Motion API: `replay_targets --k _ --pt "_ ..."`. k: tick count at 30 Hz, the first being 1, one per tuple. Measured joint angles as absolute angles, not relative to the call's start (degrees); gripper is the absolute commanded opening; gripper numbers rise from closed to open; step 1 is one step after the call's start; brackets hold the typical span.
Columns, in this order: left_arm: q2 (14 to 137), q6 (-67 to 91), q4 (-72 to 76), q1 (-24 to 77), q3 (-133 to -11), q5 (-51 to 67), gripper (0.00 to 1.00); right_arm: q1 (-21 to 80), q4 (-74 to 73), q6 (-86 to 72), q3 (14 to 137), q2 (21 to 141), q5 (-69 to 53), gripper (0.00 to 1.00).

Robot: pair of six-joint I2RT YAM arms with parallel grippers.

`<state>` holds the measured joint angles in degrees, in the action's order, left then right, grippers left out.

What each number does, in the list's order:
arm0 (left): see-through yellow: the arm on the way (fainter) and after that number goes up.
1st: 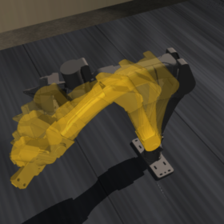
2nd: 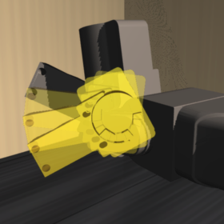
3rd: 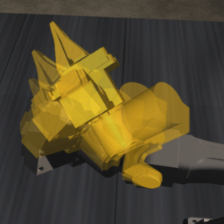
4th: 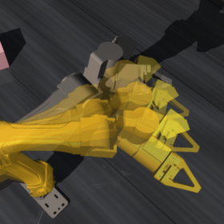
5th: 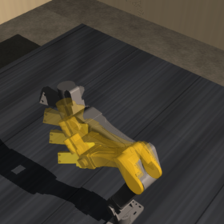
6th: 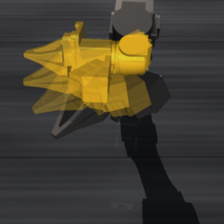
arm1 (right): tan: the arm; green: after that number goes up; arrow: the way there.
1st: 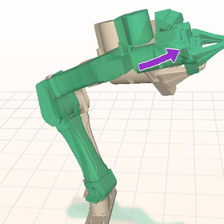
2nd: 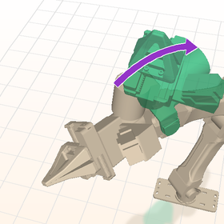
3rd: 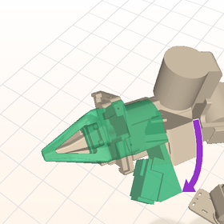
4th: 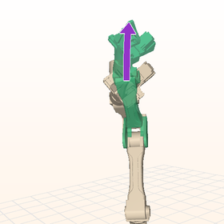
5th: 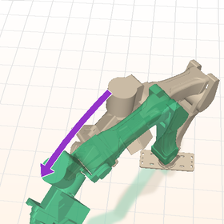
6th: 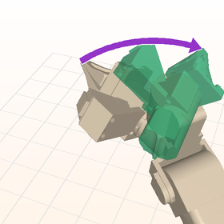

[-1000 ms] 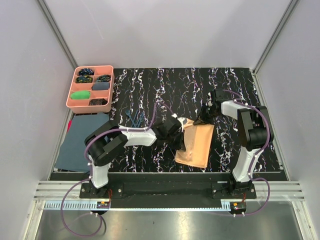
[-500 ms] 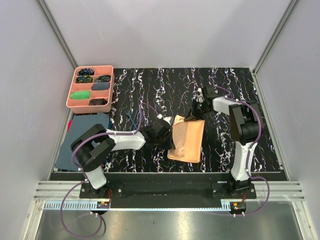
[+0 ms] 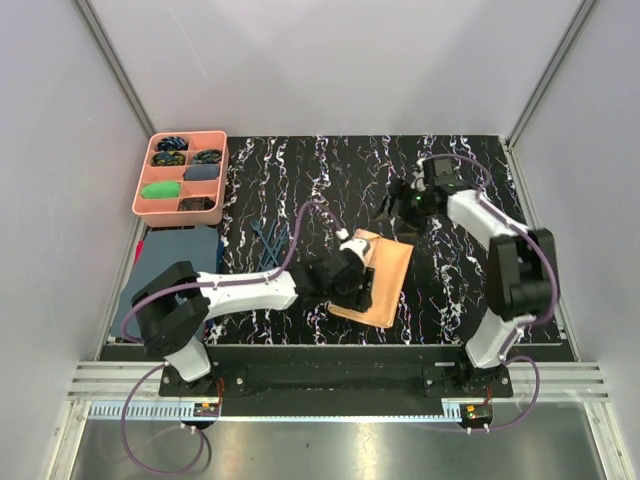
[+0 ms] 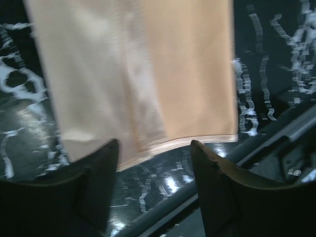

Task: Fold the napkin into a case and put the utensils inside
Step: Fold the 2/3-rectangle-folded napkin at the center of the board.

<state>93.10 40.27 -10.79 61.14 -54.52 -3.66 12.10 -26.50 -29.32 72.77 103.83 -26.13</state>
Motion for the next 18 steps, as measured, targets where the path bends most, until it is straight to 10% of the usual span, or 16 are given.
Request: replay_targets --k 18 --pt "118.9 35.3 -28.8 78.8 -87.7 -21.0 0.58 -1.8 -35.7 -32.1 53.9 77.1 -11.0 1.0"
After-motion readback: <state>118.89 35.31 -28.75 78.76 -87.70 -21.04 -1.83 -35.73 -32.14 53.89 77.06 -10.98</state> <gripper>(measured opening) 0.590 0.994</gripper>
